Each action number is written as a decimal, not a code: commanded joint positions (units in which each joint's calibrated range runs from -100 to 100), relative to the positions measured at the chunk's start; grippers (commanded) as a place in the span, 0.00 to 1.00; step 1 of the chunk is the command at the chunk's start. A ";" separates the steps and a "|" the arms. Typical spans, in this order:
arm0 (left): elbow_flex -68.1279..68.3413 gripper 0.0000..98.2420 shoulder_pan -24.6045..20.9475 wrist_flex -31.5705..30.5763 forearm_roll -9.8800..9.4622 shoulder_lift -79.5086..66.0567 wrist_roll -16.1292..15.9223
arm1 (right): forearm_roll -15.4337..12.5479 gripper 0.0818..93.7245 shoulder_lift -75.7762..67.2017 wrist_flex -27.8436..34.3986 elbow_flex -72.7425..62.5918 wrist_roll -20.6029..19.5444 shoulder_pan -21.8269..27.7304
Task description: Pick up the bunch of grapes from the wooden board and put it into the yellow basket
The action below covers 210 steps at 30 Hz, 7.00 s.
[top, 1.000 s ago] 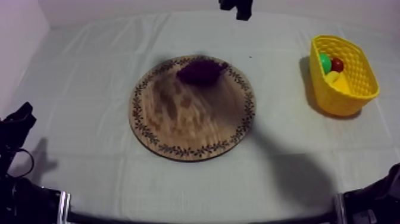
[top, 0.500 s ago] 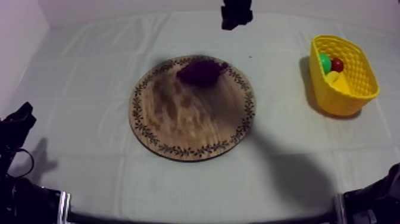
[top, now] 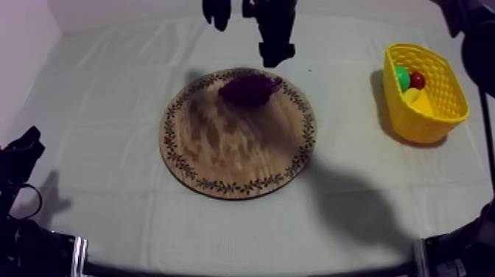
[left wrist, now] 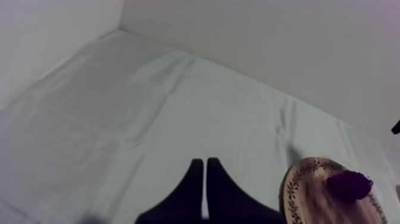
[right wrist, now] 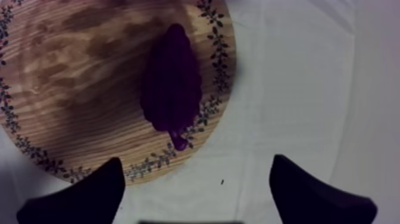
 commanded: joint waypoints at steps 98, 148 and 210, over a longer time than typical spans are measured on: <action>-0.04 0.00 0.02 0.00 0.01 0.02 0.01 | -1.46 0.35 -14.86 3.43 6.26 -13.29 7.97; -0.04 0.00 0.02 0.00 0.01 0.02 0.01 | 0.12 0.80 -18.00 -5.05 37.25 -15.46 32.27; -0.04 0.00 0.02 0.00 0.01 0.02 0.03 | -13.31 0.00 -129.30 -47.65 123.28 -28.15 24.39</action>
